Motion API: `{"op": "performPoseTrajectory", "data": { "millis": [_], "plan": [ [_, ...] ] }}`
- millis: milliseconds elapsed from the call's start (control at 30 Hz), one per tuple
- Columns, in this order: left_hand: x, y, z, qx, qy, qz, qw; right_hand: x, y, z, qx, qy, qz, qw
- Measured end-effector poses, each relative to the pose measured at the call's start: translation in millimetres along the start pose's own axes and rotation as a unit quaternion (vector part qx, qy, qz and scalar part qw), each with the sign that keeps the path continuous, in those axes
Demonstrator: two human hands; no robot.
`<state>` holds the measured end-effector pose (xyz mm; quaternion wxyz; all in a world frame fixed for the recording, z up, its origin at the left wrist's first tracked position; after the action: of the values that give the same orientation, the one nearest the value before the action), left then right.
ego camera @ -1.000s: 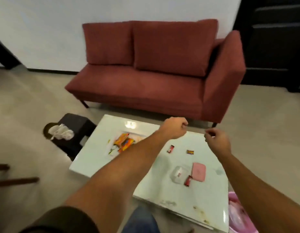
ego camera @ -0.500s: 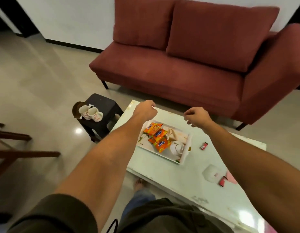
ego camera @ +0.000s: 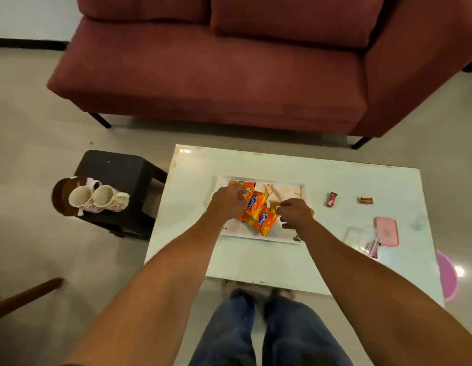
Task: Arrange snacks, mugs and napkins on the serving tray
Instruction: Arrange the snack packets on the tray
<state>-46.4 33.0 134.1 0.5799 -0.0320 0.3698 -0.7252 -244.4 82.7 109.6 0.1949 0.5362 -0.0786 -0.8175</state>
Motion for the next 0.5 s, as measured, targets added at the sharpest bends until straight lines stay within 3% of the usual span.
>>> {"op": "performPoseTrajectory", "data": {
  "millis": [300, 500],
  "plan": [
    [75.4, 47.9, -88.0, -0.095, 0.03, -0.024, 0.995, 108.2, 7.6, -62.9, -0.005, -0.045, -0.033, 0.998],
    [95.9, 81.0, -111.2, -0.058, -0.054, -0.044, 0.996, 150.9, 14.1, -98.9, -0.058, -0.052, -0.032, 0.996]
  ]
}}
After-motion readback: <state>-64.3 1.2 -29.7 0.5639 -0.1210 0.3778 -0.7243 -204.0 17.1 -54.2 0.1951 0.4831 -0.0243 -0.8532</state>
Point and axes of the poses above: each hand's wrist, its own x-axis towards the middle knuckle, its own z-axis out of the back of the hand, y = z × x, the point moved 4 cm from there along x, towards the middle knuckle, and after that the axes turned 13 degrees about -z, right-handed, at the moved point
